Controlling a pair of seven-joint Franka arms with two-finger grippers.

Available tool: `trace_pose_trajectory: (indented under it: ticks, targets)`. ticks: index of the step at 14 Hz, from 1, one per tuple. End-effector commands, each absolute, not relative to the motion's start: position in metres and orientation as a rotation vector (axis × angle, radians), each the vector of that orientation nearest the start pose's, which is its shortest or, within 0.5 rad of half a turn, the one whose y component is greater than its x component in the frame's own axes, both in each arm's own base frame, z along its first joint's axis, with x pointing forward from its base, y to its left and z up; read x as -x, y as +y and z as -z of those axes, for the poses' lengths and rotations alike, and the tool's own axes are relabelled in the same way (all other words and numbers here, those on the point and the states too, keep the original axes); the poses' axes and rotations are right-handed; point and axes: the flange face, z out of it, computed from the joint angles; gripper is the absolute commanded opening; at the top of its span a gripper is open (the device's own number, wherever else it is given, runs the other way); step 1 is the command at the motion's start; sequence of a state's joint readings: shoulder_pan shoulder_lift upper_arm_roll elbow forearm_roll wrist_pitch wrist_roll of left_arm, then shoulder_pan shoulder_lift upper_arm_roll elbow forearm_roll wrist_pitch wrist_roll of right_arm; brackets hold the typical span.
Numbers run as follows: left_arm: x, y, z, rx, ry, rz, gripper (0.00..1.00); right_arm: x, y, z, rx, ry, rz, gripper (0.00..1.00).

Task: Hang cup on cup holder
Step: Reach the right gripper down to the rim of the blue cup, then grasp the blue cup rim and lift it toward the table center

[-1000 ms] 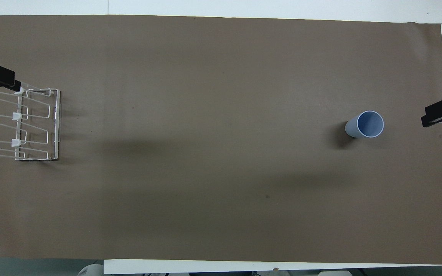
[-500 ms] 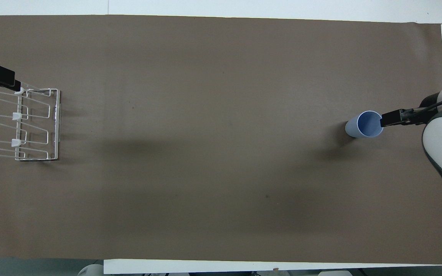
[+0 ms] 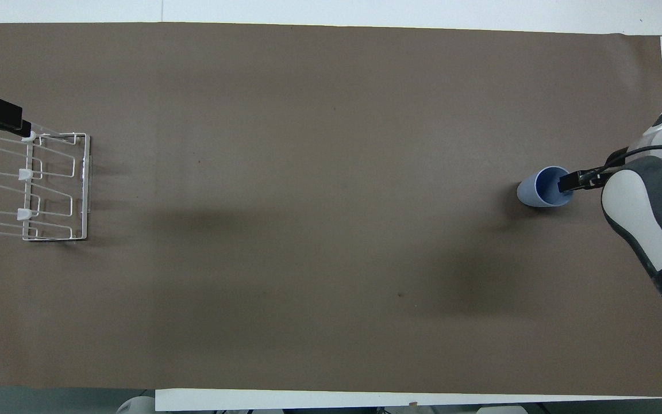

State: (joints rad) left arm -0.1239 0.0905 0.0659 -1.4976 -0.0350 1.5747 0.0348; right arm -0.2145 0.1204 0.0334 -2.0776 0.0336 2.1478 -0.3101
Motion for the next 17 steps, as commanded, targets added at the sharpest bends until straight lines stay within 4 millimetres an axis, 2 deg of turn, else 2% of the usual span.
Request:
trace_pose_trajectory:
  ticks: [1,3,4,5,6,8,10,11,14,17]
  targets:
    - [-0.573,-0.037,-0.610,3.151,0.147,-0.032,1.00,-0.555,-0.094,-0.356,3.083,-0.182,-0.045,0.68]
    - [-0.572,-0.036,-0.611,3.151,0.145,-0.029,1.00,-0.555,-0.093,-0.347,3.078,-0.186,-0.066,0.40]
    - [-0.573,-0.037,-0.610,3.151,0.147,-0.032,1.00,-0.557,-0.092,-0.345,3.078,-0.192,-0.068,0.20]
    - [-0.573,-0.036,-0.610,3.151,0.145,-0.032,1.00,-0.558,-0.090,-0.344,3.077,-0.199,-0.068,0.04]
    - [-0.573,-0.037,-0.610,3.151,0.147,-0.032,1.00,-0.559,-0.090,-0.346,3.076,-0.211,-0.066,0.00]
    - [-0.573,-0.036,-0.610,3.151,0.145,-0.032,1.00,-0.563,-0.091,-0.355,3.071,-0.243,-0.073,0.00]
    - [-0.573,-0.037,-0.610,3.151,0.147,-0.032,1.00,-0.575,-0.086,-0.392,3.044,-0.304,-0.129,0.00]
    - [-0.572,-0.036,-0.611,3.151,0.145,-0.029,1.00,-0.580,-0.065,-0.413,3.005,-0.339,-0.157,0.00]
    - [-0.572,-0.037,-0.611,3.151,0.147,-0.029,1.00,-0.583,-0.030,-0.472,2.763,-0.280,-0.209,0.00]
    - [-0.572,-0.037,-0.611,3.151,0.147,-0.029,1.00,-0.576,0.000,-0.491,2.498,-0.121,-0.275,0.00]
